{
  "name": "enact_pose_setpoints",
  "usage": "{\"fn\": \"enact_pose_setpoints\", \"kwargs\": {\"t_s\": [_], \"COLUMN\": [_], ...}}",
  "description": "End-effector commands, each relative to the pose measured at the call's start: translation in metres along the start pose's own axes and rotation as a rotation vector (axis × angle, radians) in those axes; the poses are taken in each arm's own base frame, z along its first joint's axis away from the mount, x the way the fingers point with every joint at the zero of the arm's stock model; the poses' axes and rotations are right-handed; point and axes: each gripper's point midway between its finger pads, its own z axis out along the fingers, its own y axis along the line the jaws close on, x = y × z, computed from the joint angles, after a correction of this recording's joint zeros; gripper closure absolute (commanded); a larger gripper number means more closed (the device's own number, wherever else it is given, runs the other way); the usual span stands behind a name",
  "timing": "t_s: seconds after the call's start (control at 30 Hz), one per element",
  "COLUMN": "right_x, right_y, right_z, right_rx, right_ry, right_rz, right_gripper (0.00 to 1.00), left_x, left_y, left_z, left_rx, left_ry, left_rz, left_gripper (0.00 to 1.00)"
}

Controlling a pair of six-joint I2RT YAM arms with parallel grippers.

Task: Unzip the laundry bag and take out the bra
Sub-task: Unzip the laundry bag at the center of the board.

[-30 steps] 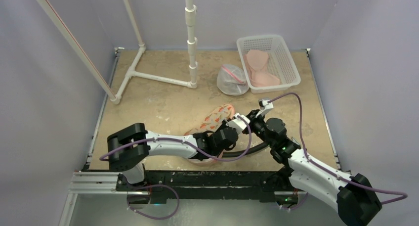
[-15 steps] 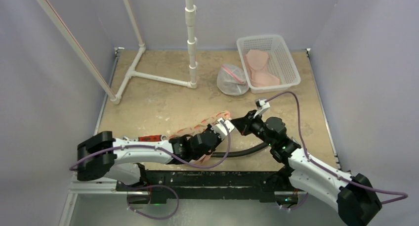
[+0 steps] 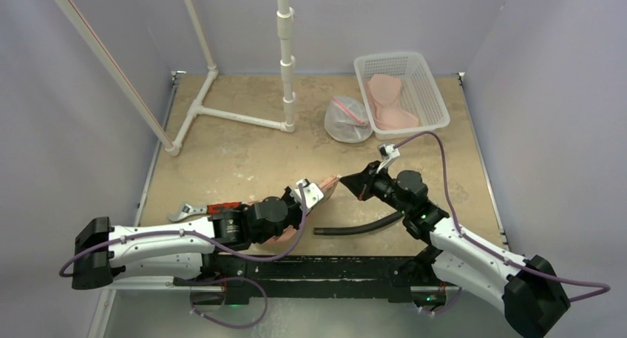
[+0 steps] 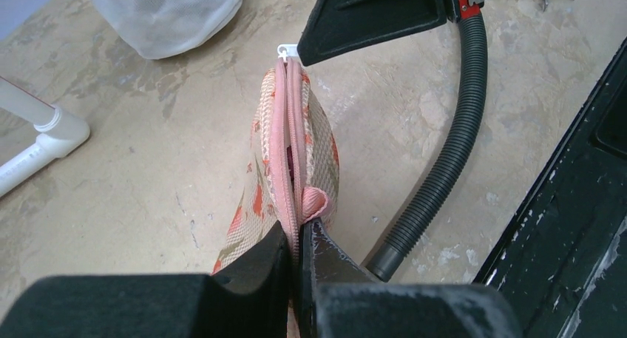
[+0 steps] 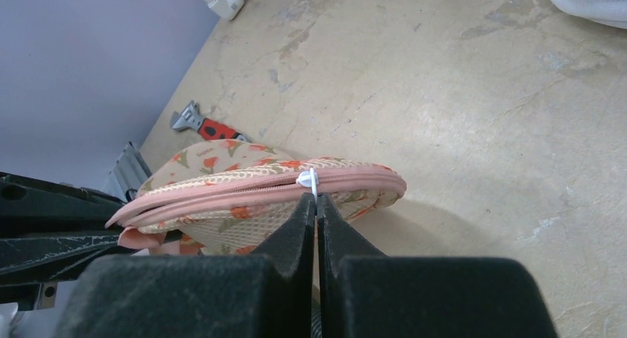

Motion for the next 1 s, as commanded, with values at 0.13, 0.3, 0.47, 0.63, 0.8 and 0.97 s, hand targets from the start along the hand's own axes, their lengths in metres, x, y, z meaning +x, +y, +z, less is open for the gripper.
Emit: {"fn": "enact_pose_setpoints", "kwargs": {"t_s": [0.13, 0.3, 0.47, 0.63, 0.8, 0.97], "right_x": [-0.022, -0.009, 0.009, 0.027, 0.032, 0.027], "right_y": [0.020, 0.012, 0.000, -0.011, -0.016, -0.013], "right_z": [0.002, 0.001, 0.000, -0.003, -0.009, -0.016], "right_rx": [-0.061, -0.050, -0.040, -0.031, -0.026, -0.040], "right_ry": [-0.038, -0.017, 0.000, 0.020, 0.014, -0.023], "right_rz": [-0.008, -0.006, 0.004, 0.006, -0.035, -0.063], "right_gripper": [1.00, 1.00, 1.00, 1.00, 1.00, 1.00], "left_x": [-0.005, -0.011, -0.009, -0.002, 0.005, 0.010], "left_y": [0.010, 0.022, 0.019, 0.006, -0.007, -0.010], "left_z": [-0.025, -0.037, -0.037, -0.032, -0.030, -0.029], "left_rx": [-0.043, -0.095, -0.089, -0.052, -0.019, -0.026], "left_ry": [-0.025, -0.066, -0.075, -0.051, -0.044, -0.020], "left_rz": [0.016, -0.009, -0.029, -0.025, -0.019, -0.061], "left_gripper": [1.00, 1.00, 1.00, 1.00, 1.00, 0.76]}}
